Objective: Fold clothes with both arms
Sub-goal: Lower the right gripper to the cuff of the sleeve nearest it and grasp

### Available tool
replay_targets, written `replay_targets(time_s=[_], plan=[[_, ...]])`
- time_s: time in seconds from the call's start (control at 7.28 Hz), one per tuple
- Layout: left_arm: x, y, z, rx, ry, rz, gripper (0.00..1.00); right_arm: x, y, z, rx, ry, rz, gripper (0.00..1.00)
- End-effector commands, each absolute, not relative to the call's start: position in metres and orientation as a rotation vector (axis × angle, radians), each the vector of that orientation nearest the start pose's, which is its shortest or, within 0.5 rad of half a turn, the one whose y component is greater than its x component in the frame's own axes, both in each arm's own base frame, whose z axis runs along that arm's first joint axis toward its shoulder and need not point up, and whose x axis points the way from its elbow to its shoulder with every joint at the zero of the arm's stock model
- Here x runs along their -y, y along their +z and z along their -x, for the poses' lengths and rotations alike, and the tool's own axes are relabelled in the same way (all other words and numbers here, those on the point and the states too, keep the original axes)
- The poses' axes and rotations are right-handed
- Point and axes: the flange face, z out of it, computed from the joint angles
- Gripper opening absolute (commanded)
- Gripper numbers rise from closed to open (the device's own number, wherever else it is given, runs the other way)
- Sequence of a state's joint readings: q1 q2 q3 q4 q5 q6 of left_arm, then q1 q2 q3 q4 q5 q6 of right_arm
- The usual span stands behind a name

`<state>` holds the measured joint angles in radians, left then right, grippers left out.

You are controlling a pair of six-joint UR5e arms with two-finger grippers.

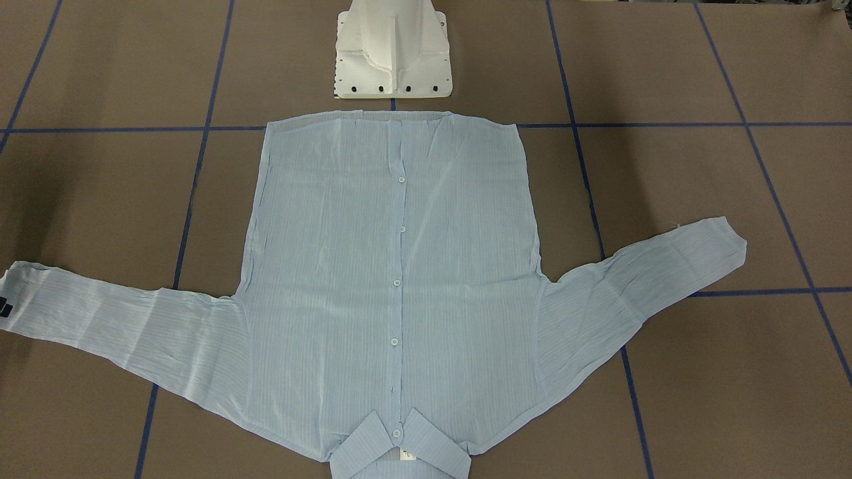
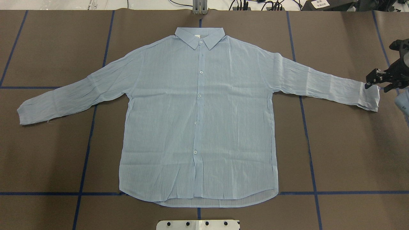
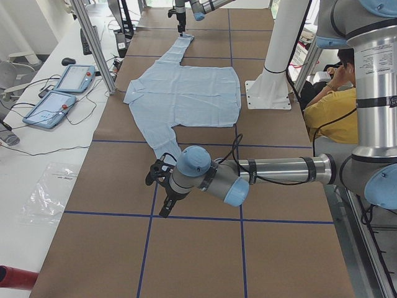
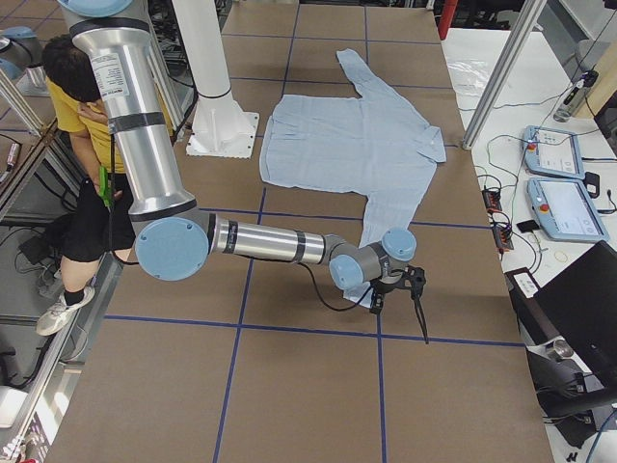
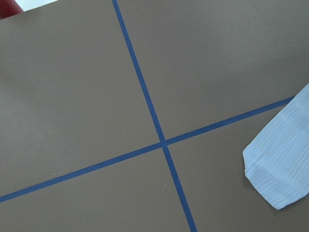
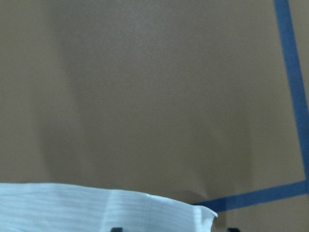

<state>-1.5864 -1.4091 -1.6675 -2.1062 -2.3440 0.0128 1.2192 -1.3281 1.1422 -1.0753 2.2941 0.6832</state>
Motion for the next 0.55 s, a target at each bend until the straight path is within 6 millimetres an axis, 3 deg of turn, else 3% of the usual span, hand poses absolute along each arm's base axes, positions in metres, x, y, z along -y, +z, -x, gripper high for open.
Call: replay_targets(time_s=[0.0,0.41], plan=[[0.4427,0.6262,0.0705,-0.752,0.181,-0.457,0.99,0.5924,0.6916,0.1453,0.767,0.208,0.104,0.69],[0.4435,0.6248,0.0706,-0.752,0.181,-0.460,0.99,0.5916,0.6948,0.1451,0.765,0.218,0.115,0.54]])
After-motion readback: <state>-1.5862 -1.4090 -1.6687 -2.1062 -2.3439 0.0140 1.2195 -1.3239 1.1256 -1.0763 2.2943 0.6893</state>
